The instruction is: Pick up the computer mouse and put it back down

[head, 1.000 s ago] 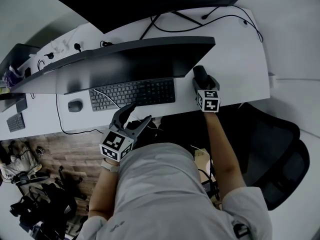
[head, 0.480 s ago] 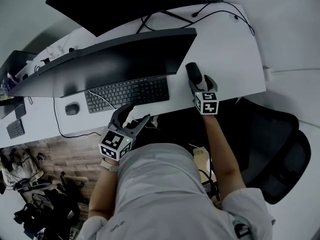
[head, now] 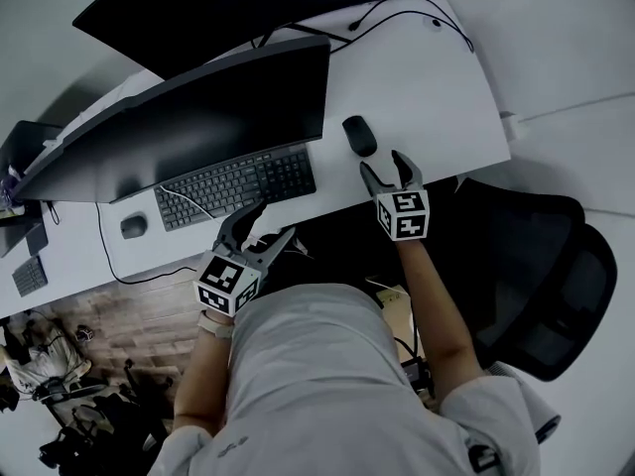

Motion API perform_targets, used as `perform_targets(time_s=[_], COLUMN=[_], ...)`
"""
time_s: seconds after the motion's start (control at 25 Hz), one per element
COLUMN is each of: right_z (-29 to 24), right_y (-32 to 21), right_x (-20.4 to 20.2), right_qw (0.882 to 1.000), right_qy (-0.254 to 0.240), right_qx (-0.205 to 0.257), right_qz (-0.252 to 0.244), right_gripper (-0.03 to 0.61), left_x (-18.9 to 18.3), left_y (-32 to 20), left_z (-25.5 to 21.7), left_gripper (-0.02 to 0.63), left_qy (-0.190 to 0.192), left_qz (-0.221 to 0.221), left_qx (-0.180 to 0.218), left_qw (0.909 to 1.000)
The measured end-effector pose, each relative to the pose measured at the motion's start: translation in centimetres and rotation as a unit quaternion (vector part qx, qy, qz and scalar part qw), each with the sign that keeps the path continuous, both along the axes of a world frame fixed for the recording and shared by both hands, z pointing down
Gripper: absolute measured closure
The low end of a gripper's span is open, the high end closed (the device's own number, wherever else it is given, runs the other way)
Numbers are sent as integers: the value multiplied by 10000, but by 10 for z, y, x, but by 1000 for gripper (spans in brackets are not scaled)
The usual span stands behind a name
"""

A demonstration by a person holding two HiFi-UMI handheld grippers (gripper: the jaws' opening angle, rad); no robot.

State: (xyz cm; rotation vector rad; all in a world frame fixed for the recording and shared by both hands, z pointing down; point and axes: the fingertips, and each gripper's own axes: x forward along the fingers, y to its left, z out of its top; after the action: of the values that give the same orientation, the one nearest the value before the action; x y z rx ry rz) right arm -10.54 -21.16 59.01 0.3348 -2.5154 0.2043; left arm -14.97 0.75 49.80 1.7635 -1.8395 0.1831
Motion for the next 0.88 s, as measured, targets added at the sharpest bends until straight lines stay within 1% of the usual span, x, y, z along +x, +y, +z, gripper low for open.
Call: perform_targets(time_s=[0.48,0.68,0.88], right_z=[-59,-83,-108], right_y=[30,40,47], right_x=[61,77,93], right_qw=[9980,9963,9940], right_qy=[-620,-856,-1080], right_qx=[72,18,71], right_qz=[17,103,129], right_gripper=[278,278,278], left_x=[27,37,47], left_y=[-15,-25,-36], left_z=[-3,-12,-21], left_gripper=[339,339,339], left_qy=[-204,-192,-229], left_qz=[191,284,423], left_qx=[239,411,544], left_qw=[9993,9986,9974])
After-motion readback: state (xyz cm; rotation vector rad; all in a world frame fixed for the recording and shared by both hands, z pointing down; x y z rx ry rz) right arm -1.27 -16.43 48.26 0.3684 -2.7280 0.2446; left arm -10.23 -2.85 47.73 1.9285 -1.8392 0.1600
